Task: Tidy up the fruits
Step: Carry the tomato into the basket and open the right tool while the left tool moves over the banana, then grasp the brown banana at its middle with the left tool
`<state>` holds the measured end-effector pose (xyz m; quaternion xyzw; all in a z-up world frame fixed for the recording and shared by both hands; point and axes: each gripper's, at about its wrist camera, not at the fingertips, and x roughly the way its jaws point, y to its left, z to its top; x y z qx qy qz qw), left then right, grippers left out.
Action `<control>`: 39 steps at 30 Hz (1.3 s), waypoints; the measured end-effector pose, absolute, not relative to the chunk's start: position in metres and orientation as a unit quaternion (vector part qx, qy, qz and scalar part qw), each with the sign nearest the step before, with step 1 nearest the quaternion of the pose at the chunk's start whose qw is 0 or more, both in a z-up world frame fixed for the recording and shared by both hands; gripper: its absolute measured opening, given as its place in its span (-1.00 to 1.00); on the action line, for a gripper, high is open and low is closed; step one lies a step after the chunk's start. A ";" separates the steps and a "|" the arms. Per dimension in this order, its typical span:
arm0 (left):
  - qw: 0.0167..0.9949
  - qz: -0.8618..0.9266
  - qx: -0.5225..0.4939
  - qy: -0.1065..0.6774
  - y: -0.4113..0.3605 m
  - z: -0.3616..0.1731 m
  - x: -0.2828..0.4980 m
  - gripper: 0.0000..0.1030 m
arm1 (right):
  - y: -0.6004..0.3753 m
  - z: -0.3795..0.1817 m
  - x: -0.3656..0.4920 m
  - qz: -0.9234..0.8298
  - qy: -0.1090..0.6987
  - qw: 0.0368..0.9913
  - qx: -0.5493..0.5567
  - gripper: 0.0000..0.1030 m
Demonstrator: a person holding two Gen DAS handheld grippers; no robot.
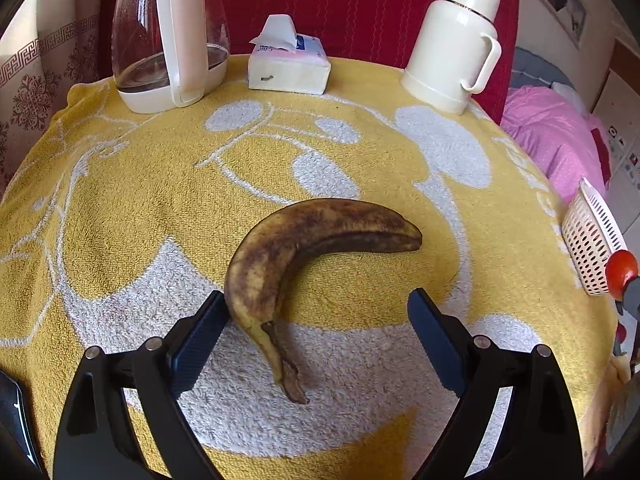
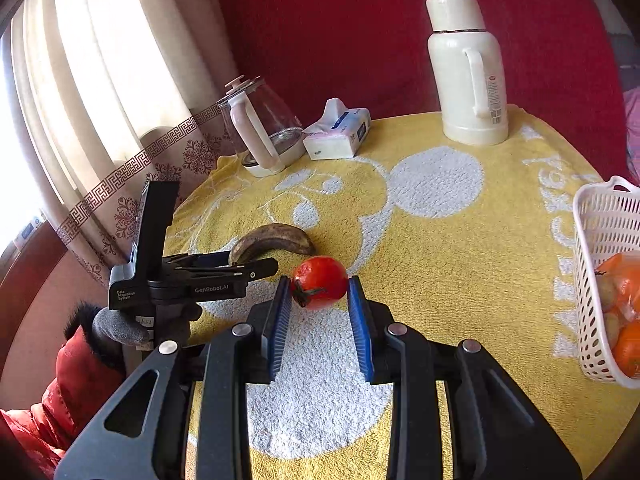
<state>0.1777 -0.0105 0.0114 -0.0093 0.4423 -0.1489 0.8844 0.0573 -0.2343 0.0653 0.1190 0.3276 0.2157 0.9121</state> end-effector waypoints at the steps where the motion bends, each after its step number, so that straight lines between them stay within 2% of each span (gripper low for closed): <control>1: 0.883 -0.152 -0.009 0.444 -0.014 0.012 0.175 0.75 | -0.241 0.067 0.055 0.211 0.324 0.914 0.124 -0.43; 10: 0.879 -0.186 0.003 0.438 -0.050 0.017 0.150 0.75 | -0.306 0.076 0.042 0.148 0.294 0.931 0.156 -0.43; 18: 0.890 -0.150 -0.010 0.430 -0.039 0.026 0.161 0.74 | -0.366 0.072 0.028 0.070 0.275 0.941 0.183 -0.43; 25: 0.893 -0.121 0.012 0.434 -0.039 0.025 0.178 0.44 | -0.406 0.060 0.024 0.028 0.276 0.937 0.211 -0.43; 27: 0.890 -0.117 0.013 0.441 -0.040 0.021 0.185 0.25 | -0.413 0.056 0.025 0.021 0.281 0.935 0.217 -0.41; 28: 0.889 -0.115 0.014 0.444 -0.041 0.019 0.188 0.22 | -0.415 0.054 0.025 0.017 0.283 0.934 0.219 -0.28; 29: 0.888 -0.113 0.015 0.446 -0.042 0.017 0.191 0.17 | -0.418 0.052 0.024 0.014 0.282 0.933 0.223 0.01; 31: 0.887 -0.110 0.019 0.448 -0.043 0.015 0.194 0.12 | -0.424 0.050 0.022 0.003 0.273 0.933 0.234 0.34; 34: 0.890 -0.104 0.026 0.444 -0.044 0.013 0.199 0.07 | -0.428 0.050 0.021 0.000 0.269 0.933 0.241 0.34; 36: 0.891 -0.099 0.035 0.442 -0.045 0.013 0.202 -0.04 | -0.429 0.050 0.020 0.000 0.267 0.933 0.241 0.34; 39: 0.892 -0.103 0.045 0.438 -0.047 0.013 0.206 -0.05 | -0.425 0.049 0.022 0.004 0.269 0.933 0.237 0.34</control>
